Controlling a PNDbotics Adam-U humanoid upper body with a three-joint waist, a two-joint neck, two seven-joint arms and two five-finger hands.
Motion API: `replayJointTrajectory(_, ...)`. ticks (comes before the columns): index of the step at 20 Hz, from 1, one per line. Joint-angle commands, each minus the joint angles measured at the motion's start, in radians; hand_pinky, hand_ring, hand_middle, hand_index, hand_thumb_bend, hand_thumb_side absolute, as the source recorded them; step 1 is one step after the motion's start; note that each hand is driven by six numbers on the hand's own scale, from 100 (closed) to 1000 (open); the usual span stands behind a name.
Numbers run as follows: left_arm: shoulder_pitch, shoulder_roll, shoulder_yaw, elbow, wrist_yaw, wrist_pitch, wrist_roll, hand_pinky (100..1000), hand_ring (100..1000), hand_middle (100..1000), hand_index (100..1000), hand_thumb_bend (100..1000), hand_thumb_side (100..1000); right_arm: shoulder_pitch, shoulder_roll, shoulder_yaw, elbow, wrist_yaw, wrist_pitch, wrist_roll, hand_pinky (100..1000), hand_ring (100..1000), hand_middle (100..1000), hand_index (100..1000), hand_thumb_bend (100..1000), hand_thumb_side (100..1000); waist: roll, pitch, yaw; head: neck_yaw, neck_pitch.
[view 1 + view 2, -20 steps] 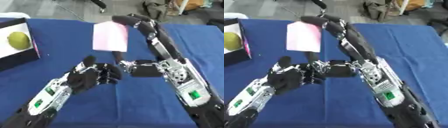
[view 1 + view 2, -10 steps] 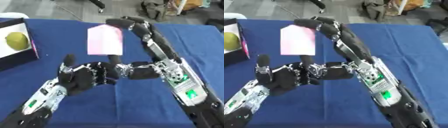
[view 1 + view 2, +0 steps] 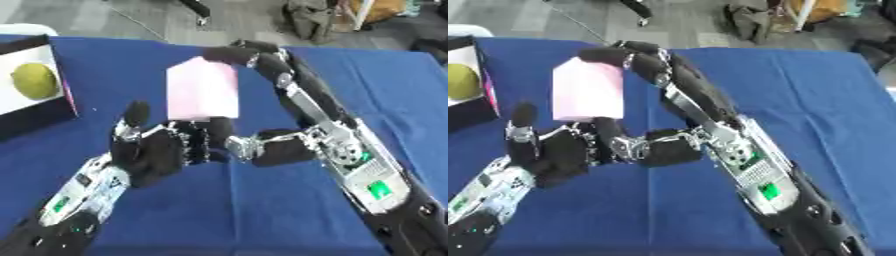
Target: Pick up the objects with one hand, pass them to the other hand, and then place them into the box on the other side of the table.
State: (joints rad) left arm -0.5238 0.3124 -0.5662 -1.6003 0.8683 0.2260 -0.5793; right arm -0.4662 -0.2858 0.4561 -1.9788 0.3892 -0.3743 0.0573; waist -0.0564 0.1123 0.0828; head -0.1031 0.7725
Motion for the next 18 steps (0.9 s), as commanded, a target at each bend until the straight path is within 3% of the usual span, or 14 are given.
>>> replayJointTrajectory(1,-0.028,-0.008,-0.007,-0.027,0.006,0.014,0.005,908,864,734,796,746,703,-0.009,-0.011,0.005,-0.021,-0.038,0.013,0.024,745,766,570,854,100,225,0.003,-0.013,0.001,-0.007,-0.002)
replayJointTrajectory(12,-0.046,-0.005,-0.038,-0.069,0.013,0.046,-0.001,906,857,723,790,730,705,0.007,-0.015,0.019,-0.021,-0.14,0.075,0.071,746,773,566,835,100,284,0.002,-0.012,0.005,-0.024,-0.002)
replayJointTrajectory(18,-0.045,-0.003,-0.037,-0.079,0.027,0.049,0.006,887,826,671,758,619,682,0.014,-0.017,0.019,-0.021,-0.157,0.09,0.079,747,774,565,833,100,314,0.003,-0.013,0.007,-0.033,-0.002)
